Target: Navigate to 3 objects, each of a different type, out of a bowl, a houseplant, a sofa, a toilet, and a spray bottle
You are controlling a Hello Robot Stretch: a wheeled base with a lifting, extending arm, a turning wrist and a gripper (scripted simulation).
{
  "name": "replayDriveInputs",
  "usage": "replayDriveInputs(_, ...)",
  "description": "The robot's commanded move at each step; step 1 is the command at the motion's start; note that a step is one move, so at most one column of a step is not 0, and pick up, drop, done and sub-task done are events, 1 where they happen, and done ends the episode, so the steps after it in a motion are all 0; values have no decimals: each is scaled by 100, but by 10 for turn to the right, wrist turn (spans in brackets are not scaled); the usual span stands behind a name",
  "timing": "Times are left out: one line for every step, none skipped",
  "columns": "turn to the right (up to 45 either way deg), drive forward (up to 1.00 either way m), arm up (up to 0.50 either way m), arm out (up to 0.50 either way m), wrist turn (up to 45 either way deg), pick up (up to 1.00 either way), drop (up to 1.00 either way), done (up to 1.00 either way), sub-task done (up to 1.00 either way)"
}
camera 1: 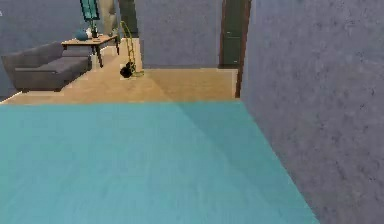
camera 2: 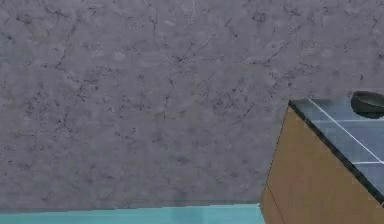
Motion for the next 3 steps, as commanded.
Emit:
replayDriveInputs(-300,0,0,0,0,0,0,0,0)
replayDriveInputs(0,100,0,0,0,0,0,0,0)
replayDriveInputs(-30,0,0,0,0,0,0,0,0)
